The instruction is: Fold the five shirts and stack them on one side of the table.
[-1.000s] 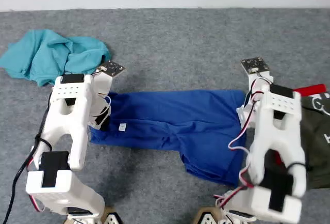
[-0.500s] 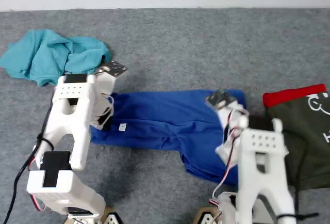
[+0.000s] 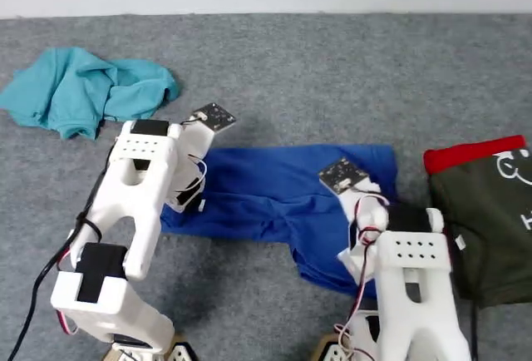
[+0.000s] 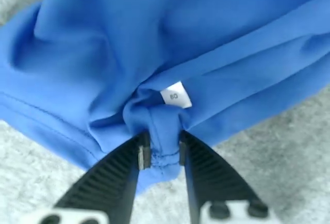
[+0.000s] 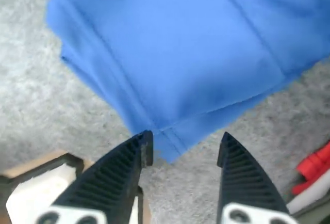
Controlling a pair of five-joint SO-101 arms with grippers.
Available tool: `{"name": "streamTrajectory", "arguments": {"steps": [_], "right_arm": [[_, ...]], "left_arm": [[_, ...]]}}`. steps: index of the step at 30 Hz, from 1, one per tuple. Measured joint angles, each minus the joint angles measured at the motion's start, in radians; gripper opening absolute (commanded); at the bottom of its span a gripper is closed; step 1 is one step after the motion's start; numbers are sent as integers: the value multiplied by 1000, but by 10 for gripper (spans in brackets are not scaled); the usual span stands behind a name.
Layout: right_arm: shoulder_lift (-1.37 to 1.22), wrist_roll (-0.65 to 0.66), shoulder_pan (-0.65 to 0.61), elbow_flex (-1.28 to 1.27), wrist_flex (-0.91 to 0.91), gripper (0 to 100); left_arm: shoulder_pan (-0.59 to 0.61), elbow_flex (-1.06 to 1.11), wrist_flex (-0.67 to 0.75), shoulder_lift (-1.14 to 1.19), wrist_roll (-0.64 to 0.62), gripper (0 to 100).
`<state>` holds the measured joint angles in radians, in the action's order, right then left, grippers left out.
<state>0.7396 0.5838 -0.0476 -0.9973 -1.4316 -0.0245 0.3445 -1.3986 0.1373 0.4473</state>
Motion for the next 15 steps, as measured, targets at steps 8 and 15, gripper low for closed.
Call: {"name": "streamTrajectory", "arguments": {"steps": [8,15], "right_arm": [[3,0,-121,-55,21,208],[-3,0,-126,-64,46,208]], "left_arm": [[15,0,-2,0,0,101],[15,0,-9,0,0,101]]}}
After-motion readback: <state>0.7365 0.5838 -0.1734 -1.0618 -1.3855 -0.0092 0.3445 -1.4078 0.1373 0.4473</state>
